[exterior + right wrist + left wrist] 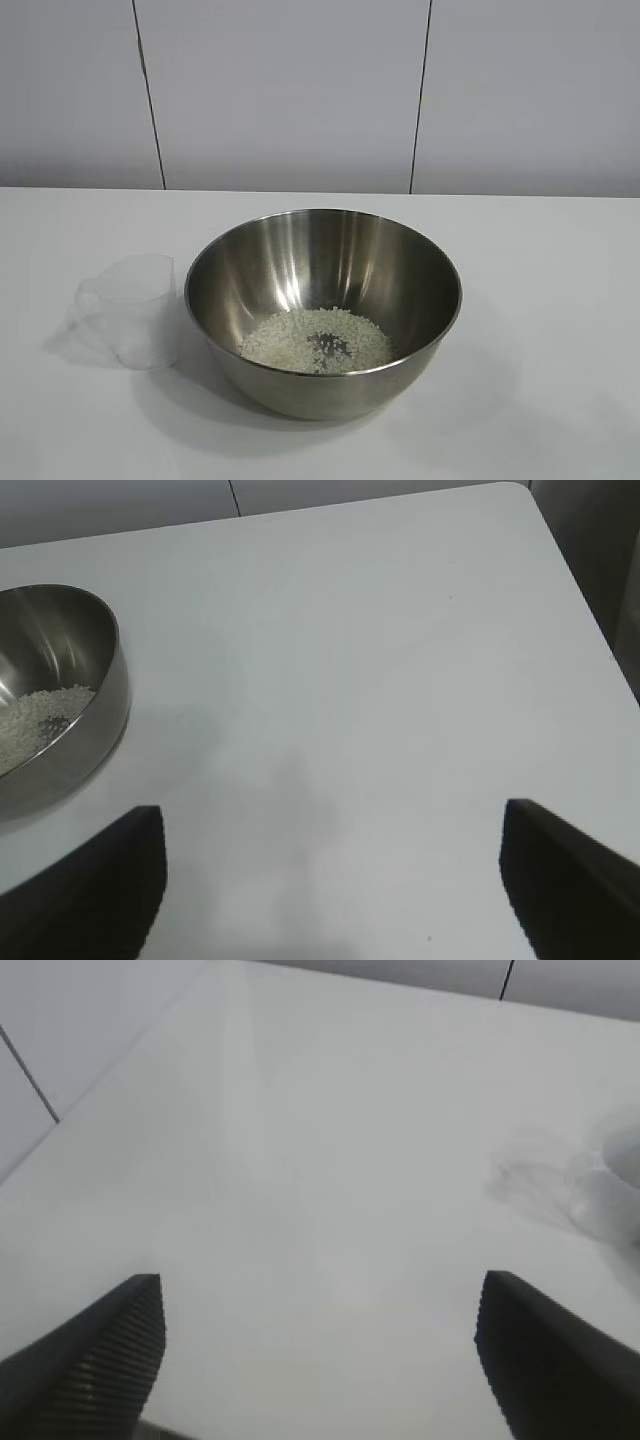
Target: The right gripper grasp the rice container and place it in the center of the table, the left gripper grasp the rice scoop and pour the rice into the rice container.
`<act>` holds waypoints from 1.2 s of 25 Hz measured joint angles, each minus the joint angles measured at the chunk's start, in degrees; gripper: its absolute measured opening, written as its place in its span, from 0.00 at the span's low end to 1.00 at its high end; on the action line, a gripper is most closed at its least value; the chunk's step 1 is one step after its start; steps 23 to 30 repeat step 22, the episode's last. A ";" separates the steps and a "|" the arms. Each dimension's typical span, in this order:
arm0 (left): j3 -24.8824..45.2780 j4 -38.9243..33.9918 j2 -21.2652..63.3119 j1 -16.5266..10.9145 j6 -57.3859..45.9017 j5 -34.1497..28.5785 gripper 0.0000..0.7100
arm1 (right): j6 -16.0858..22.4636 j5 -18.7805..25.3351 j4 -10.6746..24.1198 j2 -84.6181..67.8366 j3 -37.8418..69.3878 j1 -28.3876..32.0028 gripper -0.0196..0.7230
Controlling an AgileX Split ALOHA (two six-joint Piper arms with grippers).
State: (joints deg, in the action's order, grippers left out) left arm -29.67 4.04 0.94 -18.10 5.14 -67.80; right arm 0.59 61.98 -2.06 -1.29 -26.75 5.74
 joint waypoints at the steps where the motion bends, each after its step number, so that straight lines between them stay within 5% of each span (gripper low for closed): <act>1: 0.13 -0.08 0.00 0.00 -0.05 0.43 0.86 | 0.00 -0.05 0.00 0.00 0.00 0.00 0.86; 9: 1.12 -0.07 0.00 0.84 -1.22 1.46 0.85 | 0.00 -0.05 0.00 0.00 0.00 0.00 0.86; 17: 1.12 -0.11 0.00 5.02 -1.38 1.59 0.85 | 0.00 -0.05 0.00 0.00 0.00 0.00 0.86; 30: 2.00 -0.38 0.00 5.10 -1.38 2.35 0.85 | 0.00 -0.05 0.00 0.00 0.00 0.00 0.86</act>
